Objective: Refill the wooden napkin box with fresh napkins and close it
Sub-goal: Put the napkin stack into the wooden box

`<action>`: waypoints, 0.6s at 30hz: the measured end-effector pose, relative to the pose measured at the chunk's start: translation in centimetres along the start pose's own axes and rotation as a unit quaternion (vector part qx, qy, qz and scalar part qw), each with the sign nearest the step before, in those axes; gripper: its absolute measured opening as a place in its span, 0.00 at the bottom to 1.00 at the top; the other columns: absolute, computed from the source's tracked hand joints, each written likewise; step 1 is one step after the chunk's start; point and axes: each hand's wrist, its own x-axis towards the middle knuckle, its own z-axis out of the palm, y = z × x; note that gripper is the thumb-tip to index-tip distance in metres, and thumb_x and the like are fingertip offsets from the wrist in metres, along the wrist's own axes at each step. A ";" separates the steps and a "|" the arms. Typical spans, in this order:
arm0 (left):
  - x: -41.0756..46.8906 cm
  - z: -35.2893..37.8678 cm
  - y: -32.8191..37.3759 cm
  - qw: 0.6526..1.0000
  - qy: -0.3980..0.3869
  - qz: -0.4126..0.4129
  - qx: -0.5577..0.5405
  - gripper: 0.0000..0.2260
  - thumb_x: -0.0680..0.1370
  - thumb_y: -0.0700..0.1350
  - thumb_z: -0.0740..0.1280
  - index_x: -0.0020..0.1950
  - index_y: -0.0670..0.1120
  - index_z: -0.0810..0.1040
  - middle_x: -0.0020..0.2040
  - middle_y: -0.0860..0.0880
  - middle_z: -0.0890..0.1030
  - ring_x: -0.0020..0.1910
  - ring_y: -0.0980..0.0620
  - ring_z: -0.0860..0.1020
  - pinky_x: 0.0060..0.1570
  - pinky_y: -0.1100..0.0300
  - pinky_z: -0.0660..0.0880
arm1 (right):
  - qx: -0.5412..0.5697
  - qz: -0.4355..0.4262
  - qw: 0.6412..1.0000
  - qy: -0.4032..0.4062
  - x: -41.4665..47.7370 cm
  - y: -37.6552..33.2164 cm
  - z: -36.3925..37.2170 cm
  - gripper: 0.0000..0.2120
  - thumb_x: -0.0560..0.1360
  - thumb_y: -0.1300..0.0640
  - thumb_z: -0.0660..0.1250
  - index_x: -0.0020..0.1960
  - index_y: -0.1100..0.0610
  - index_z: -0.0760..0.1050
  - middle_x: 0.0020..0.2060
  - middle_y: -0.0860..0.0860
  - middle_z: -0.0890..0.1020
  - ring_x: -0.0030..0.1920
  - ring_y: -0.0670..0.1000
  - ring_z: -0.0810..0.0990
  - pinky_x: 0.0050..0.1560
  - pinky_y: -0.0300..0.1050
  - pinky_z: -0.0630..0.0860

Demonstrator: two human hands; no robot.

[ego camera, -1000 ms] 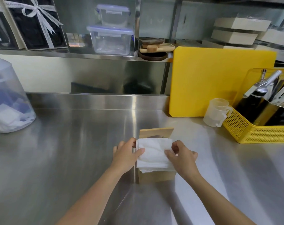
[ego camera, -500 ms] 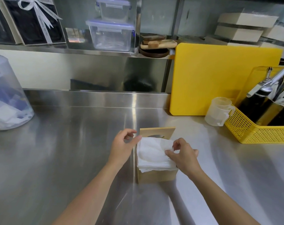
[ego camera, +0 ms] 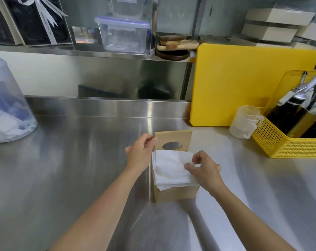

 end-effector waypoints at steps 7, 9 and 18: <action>-2.1 0.4 -1.7 0.986 0.020 -0.093 -0.137 0.16 0.72 0.53 0.70 0.53 0.48 0.69 0.49 0.48 0.75 0.47 0.50 0.74 0.50 0.57 0.71 | 0.090 0.019 0.996 0.015 0.2 0.3 -0.2 0.13 0.70 0.55 0.71 0.36 0.47 0.66 0.36 0.43 0.73 0.52 0.59 0.72 0.47 0.48 0.68; -3.3 0.7 -2.3 0.992 0.085 -0.038 -0.089 0.15 0.72 0.52 0.70 0.50 0.46 0.68 0.47 0.48 0.74 0.46 0.48 0.73 0.48 0.57 0.70 | 0.090 0.012 0.996 0.023 0.3 0.2 -0.1 0.14 0.70 0.56 0.71 0.36 0.47 0.66 0.36 0.43 0.73 0.51 0.58 0.71 0.47 0.46 0.66; -4.7 1.0 -2.0 0.905 -0.024 0.318 0.282 0.10 0.70 0.54 0.63 0.37 0.51 0.81 0.42 0.54 0.82 0.46 0.51 0.77 0.54 0.57 0.61 | -0.078 -0.027 0.996 0.020 0.5 -0.2 0.5 0.07 0.75 0.55 0.66 0.47 0.55 0.67 0.44 0.51 0.75 0.44 0.50 0.65 0.55 0.48 0.64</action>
